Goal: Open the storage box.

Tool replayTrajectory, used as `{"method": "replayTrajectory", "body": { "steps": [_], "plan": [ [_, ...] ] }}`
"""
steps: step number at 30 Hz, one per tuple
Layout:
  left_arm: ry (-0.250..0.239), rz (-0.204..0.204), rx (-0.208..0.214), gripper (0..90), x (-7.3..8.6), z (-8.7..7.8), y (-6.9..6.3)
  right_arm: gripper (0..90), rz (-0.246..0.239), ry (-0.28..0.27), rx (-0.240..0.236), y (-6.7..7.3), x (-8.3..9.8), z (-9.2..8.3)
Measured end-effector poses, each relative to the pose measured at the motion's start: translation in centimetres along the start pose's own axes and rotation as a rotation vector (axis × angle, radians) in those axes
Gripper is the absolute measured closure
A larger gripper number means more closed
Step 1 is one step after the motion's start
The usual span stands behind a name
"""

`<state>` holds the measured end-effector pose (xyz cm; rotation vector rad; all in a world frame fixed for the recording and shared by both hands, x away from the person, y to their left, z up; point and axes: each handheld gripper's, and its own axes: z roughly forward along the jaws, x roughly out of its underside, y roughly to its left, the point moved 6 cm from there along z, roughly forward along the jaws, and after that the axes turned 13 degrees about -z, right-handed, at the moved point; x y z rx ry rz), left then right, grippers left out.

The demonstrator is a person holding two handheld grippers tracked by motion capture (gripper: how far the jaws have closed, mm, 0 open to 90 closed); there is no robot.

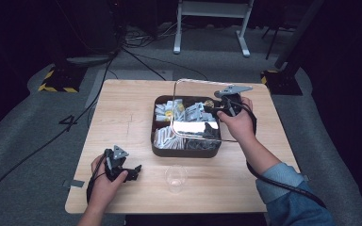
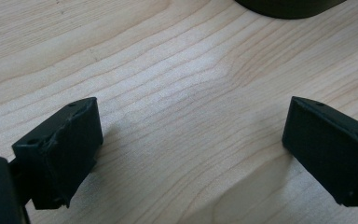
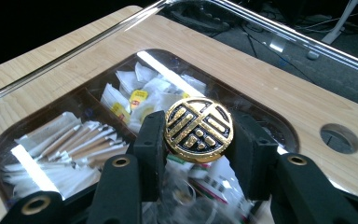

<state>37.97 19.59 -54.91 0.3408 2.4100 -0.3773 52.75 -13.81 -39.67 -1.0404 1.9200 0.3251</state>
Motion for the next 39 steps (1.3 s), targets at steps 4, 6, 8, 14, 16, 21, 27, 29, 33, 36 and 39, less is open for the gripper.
{"method": "replayTrajectory", "body": {
  "steps": [4, 6, 8, 14, 16, 21, 27, 29, 33, 36, 39],
  "plan": [
    [0.000, -0.001, 0.000, 5.3, 0.0, 0.0, 0.0, 58.6, -0.004, 0.002, 0.017, -1.0, 0.9, -1.4],
    [0.000, -0.001, 0.000, 5.3, 0.0, 0.0, 0.0, 58.6, 0.004, 0.002, 0.028, -1.6, 1.3, -2.0],
    [0.000, 0.000, 0.000, 5.4, 0.0, 0.0, 0.0, 58.6, 0.009, 0.007, 0.037, -2.2, 1.8, -2.6],
    [0.000, -0.001, 0.001, 5.3, 0.0, 0.0, 0.0, 58.6, 0.019, 0.009, 0.060, -3.7, 2.9, -4.2],
    [0.001, 0.001, 0.000, 5.3, 0.0, 0.0, 0.0, 58.6, 0.023, 0.015, 0.070, -4.2, 3.3, -4.7],
    [0.000, 0.003, -0.001, 5.3, 0.0, 0.0, 0.0, 58.6, 0.035, 0.030, 0.089, -5.3, 4.3, -6.0],
    [0.005, 0.001, 0.004, 4.6, 0.0, 0.0, 0.0, 58.6, 0.062, 0.050, 0.118, -6.9, 6.0, -7.3],
    [0.007, -0.002, 0.005, 4.5, 0.0, 0.1, 0.0, 58.6, 0.066, 0.052, 0.123, -7.1, 6.3, -7.4],
    [0.007, 0.006, 0.006, 4.2, -0.1, 0.1, 0.0, 58.6, 0.079, 0.061, 0.135, -8.0, 7.4, -8.0],
    [0.006, 0.006, 0.005, 4.2, -0.1, 0.1, 0.0, 58.6, 0.092, 0.071, 0.143, -8.9, 8.3, -8.4],
    [0.006, 0.007, 0.004, 4.2, -0.1, 0.1, 0.0, 58.6, 0.113, 0.079, 0.158, -9.8, 9.2, -8.7]
  ]
}}
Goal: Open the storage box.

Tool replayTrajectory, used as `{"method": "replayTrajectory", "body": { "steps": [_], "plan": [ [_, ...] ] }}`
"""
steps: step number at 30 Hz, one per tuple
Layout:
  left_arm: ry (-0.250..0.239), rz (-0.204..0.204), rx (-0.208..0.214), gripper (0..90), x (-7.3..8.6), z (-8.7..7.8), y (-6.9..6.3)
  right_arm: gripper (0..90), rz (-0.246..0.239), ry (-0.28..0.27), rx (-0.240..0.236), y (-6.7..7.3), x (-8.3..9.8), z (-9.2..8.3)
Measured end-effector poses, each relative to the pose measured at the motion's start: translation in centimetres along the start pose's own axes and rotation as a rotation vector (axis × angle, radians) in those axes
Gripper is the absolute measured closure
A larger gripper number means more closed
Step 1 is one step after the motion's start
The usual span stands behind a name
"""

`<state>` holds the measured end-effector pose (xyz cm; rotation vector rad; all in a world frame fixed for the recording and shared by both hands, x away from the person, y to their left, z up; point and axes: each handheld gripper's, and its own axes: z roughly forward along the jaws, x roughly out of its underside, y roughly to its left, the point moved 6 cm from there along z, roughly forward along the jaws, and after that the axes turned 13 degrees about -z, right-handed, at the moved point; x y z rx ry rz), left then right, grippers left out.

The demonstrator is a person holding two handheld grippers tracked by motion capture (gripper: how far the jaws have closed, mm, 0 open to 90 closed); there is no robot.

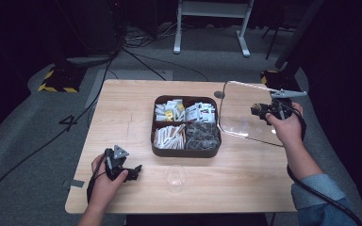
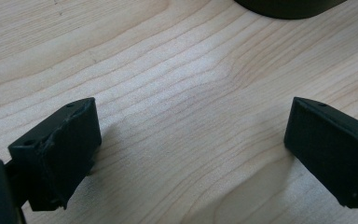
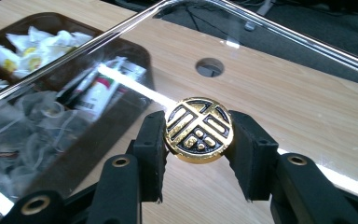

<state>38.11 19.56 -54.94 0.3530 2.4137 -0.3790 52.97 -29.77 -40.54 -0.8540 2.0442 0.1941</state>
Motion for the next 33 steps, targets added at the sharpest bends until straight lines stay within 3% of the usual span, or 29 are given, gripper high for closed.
{"method": "replayTrajectory", "body": {
  "steps": [8, 17, 33],
  "plan": [
    [0.001, -0.007, 0.000, 4.2, 0.0, 0.0, -0.1, 58.6, 0.027, 0.028, 0.020, -1.6, 2.0, 0.4],
    [0.001, -0.007, 0.001, 4.2, 0.0, 0.0, -0.1, 58.6, 0.060, 0.061, 0.034, -2.4, 4.6, 1.7],
    [0.001, -0.005, 0.001, 4.2, 0.0, 0.0, 0.0, 58.6, 0.089, 0.097, 0.032, -2.0, 7.5, 4.1]
  ]
}}
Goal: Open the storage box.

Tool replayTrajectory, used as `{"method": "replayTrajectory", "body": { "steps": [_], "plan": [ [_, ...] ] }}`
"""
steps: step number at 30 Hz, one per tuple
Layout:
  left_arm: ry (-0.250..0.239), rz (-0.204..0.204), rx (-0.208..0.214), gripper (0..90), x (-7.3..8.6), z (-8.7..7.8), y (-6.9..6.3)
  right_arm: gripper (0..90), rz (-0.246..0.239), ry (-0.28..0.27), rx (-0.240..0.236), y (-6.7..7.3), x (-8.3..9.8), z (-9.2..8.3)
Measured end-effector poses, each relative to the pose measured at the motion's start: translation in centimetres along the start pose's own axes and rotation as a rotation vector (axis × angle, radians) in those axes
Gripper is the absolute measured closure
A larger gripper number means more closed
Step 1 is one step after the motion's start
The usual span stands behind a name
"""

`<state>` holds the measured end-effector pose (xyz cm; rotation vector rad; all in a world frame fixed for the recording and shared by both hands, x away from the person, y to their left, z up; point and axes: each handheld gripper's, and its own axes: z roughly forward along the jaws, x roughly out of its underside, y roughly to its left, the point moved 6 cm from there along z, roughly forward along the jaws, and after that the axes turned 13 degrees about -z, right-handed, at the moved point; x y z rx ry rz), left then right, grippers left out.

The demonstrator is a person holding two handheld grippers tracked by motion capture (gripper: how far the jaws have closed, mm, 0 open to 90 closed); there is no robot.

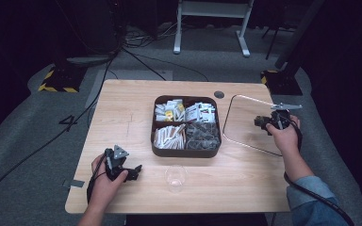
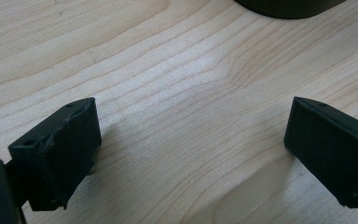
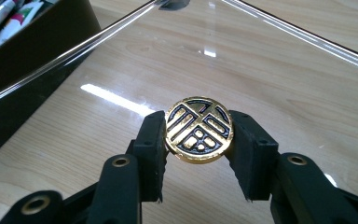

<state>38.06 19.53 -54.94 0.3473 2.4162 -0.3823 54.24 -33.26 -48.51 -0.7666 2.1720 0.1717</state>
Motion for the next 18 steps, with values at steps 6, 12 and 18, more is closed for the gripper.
{"method": "replayTrajectory", "body": {
  "steps": [6, 12, 18],
  "plan": [
    [0.000, -0.001, 0.000, 4.2, 0.0, 0.0, 0.0, 58.5, 0.009, 0.011, -0.001, 0.0, 0.8, 0.7],
    [-0.002, -0.002, 0.000, 4.2, 0.0, 0.0, 0.0, 58.6, 0.026, 0.029, 0.000, 0.0, 1.7, 1.4],
    [0.000, 0.000, 0.000, 4.2, 0.0, 0.0, 0.0, 58.6, 0.037, 0.043, 0.000, 0.0, 2.5, 2.0]
  ]
}}
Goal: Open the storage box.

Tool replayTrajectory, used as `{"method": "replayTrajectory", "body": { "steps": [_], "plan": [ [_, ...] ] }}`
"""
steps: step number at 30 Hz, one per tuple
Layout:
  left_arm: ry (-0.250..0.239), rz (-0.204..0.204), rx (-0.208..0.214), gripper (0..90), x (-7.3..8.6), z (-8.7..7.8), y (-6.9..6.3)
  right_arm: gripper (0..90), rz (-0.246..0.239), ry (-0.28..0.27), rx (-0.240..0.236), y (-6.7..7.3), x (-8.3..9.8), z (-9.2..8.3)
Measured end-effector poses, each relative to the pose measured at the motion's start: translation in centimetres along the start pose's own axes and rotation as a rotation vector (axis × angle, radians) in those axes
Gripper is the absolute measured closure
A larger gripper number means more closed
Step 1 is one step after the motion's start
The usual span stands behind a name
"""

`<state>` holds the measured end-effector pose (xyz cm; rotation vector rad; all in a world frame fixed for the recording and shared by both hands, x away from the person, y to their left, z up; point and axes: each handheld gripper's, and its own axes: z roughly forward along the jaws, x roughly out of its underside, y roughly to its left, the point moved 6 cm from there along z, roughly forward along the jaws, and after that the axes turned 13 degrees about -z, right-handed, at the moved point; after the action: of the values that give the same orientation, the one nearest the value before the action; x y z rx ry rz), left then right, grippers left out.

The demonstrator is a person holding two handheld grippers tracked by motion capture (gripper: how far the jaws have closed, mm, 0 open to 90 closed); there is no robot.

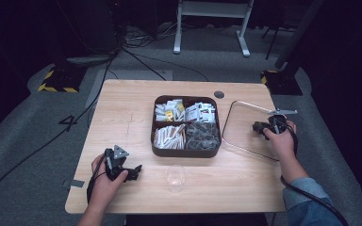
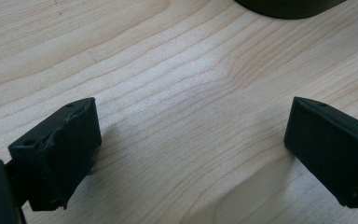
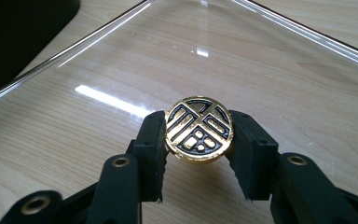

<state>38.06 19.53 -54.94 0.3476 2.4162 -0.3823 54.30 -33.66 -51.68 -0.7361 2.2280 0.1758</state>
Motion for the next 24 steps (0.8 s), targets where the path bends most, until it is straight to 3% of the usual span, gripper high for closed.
{"method": "replayTrajectory", "body": {
  "steps": [18, 20, 24],
  "plan": [
    [0.000, -0.002, 0.000, 4.2, 0.00, 0.00, -0.01, 58.3, 0.006, 0.005, 0.007, 0.21, 0.97, 0.75],
    [-0.001, -0.001, 0.000, 4.2, 0.00, 0.02, -0.01, 57.9, 0.015, 0.001, 0.007, 0.22, 0.99, 0.75],
    [-0.001, 0.007, -0.003, 4.1, -0.04, 0.01, 0.06, 50.8, 0.083, -0.041, -0.018, 0.23, 0.66, 0.43]
  ]
}}
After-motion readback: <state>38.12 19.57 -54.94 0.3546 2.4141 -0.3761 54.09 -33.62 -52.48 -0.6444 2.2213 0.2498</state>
